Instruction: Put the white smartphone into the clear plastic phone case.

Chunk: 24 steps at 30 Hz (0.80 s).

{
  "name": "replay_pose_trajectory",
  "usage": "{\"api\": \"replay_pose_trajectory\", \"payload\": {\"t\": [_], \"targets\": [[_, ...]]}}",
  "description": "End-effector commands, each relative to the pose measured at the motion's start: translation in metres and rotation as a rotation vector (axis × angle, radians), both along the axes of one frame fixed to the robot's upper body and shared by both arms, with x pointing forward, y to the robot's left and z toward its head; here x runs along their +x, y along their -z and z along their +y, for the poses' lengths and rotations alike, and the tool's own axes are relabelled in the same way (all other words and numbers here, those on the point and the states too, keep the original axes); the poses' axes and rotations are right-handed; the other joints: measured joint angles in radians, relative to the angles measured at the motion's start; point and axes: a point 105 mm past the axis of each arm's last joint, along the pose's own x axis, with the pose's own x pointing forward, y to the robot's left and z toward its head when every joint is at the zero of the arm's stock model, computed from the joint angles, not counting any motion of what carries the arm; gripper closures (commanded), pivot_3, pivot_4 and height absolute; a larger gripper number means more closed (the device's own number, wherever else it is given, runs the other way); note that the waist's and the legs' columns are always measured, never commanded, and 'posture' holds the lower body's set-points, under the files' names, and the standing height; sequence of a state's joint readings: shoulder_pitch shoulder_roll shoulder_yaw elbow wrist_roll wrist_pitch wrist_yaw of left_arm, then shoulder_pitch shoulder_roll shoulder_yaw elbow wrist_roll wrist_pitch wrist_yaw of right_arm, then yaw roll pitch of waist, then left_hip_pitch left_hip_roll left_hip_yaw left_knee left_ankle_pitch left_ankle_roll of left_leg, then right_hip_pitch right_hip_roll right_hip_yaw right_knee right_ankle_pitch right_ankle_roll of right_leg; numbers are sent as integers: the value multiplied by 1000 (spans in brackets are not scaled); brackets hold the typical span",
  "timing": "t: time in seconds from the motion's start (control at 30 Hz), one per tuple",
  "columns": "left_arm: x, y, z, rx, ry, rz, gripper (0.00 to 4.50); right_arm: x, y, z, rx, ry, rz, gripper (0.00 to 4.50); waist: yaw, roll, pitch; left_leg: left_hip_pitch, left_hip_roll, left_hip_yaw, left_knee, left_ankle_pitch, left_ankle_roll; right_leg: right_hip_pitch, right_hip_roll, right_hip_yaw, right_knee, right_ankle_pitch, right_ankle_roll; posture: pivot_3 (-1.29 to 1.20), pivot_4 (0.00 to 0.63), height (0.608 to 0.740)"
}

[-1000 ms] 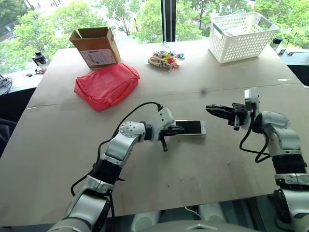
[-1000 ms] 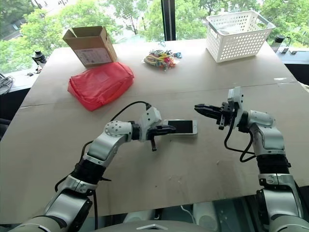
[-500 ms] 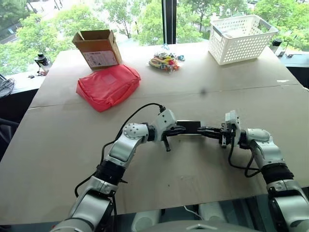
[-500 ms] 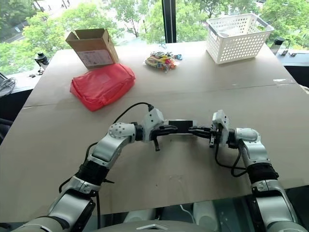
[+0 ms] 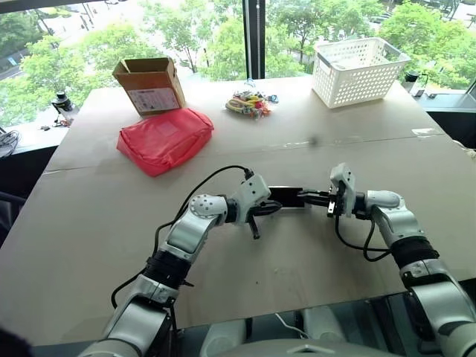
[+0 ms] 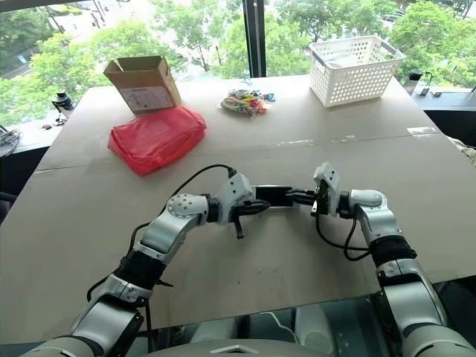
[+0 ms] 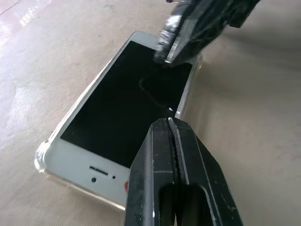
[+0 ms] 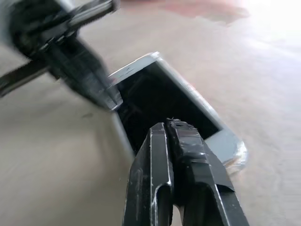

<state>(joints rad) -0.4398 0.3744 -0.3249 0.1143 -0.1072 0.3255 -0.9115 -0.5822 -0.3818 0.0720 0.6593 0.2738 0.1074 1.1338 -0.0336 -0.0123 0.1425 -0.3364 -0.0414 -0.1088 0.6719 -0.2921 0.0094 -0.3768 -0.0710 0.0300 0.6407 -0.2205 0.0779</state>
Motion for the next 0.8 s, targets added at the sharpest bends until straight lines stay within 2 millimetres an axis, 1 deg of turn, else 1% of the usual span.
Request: {"api": "replay_pose_trajectory", "payload": {"t": [0.03, 0.17, 0.27, 0.4, 0.47, 0.6, 0.7, 0.8], "targets": [[-2, 2, 1, 34, 10, -9, 4500, -2, 40, -25, -82, 121, 184, 4435, 0, 1, 1, 0, 0, -1, 0, 0, 0, 0, 0, -1, 0, 0, 0, 0, 150, 740], [-1, -2, 1, 22, -1, -12, 4500, -18, 60, -33, -232, 27, 221, 4435, -3, 2, 0, 0, 0, -1, -2, 0, 0, -1, 0, 0, 0, 0, 0, 0, 150, 740], [0, -1, 2, 25, -9, -13, 4500, -30, 69, -36, -337, -72, 193, 4435, 1, 2, -1, -1, 0, -1, -3, 0, 0, -1, 0, -1, -1, 0, 0, 0, 150, 740], [1, -1, 3, 22, -20, -10, 4500, -32, 65, -31, -344, -145, 102, 4435, 3, 2, -2, -1, 0, -2, -4, 0, 0, 0, 0, -2, -4, 0, 0, 0, 150, 740], [1, -1, 3, 22, -23, -10, 4500, -35, 66, -31, -381, -193, 48, 4435, 3, 2, -2, -2, 0, -3, -5, 0, 0, 0, 0, -2, -5, 0, 0, 0, 150, 740], [2, -1, 3, 22, -26, -9, 4500, -46, 77, -38, -475, -281, 20, 4435, 3, 3, -3, -3, 0, -4, -6, 0, 0, 0, 0, -3, -8, 0, 0, 0, 150, 740], [3, -1, 3, 21, -28, -10, 4500, -50, 84, -43, -569, -331, -23, 4435, 4, 3, -6, -3, 0, -5, -8, 0, 0, 0, 0, -4, -11, 0, 0, 0, 150, 740], [4, -1, 3, 18, -31, -10, 4500, -51, 89, -48, -688, -394, -111, 4435, 4, 2, -11, -3, 0, -5, -8, 0, 0, 0, 0, -4, -13, 0, 0, 0, 150, 740]]}}
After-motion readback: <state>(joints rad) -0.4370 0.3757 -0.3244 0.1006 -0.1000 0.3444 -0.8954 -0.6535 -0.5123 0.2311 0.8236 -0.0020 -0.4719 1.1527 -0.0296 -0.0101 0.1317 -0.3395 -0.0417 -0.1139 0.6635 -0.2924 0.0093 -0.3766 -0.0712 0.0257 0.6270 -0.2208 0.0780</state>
